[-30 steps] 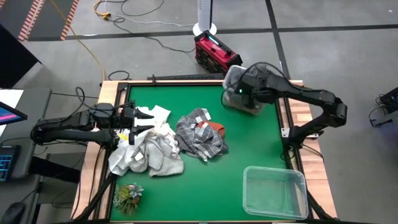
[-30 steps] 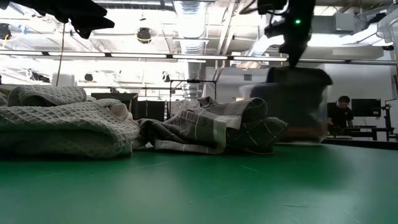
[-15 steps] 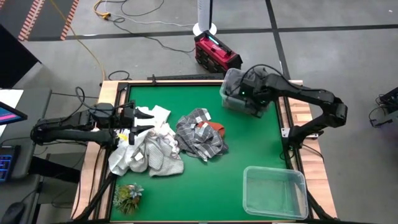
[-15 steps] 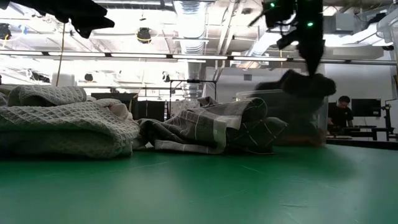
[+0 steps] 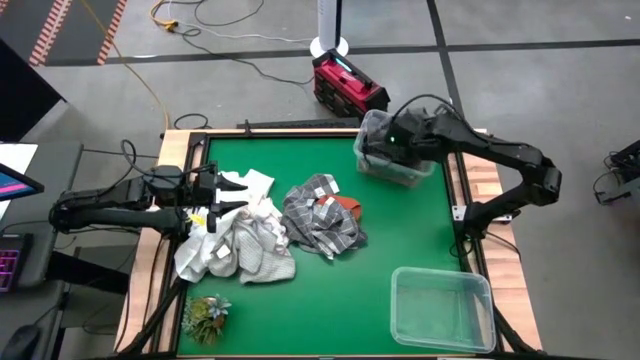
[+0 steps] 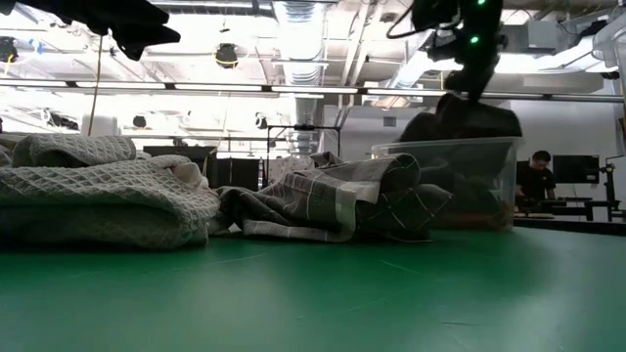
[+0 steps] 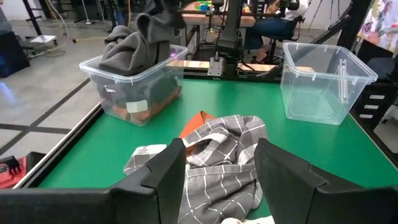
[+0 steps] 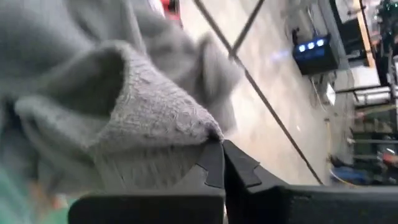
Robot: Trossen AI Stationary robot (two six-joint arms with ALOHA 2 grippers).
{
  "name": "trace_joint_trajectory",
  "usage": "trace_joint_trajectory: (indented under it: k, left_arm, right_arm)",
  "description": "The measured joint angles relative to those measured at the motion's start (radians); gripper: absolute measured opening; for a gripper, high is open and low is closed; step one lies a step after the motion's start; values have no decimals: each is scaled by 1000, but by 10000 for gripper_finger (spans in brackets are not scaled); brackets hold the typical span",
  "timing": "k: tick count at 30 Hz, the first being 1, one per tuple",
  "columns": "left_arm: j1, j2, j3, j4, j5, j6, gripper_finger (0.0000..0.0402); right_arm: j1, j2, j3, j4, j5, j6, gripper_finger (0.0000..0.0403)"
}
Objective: Sort towels by color in basket
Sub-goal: Put the gray towel into the top transparent bin
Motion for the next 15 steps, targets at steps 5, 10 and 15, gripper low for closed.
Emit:
trace_joint_trajectory:
  k: [5,10,15]
  left_arm:
    - [0,0,0,-9,0,2,180]
    - [0,0,0,-23,0,2,180]
    - [0,0,0,-22,0,3,180]
  right_arm:
    - [-52,1,-81,344,-172,-136,13]
    - [-188,28,-181,437,-377,-94,13]
    - [-251,65,-239,408,-531,-83,13]
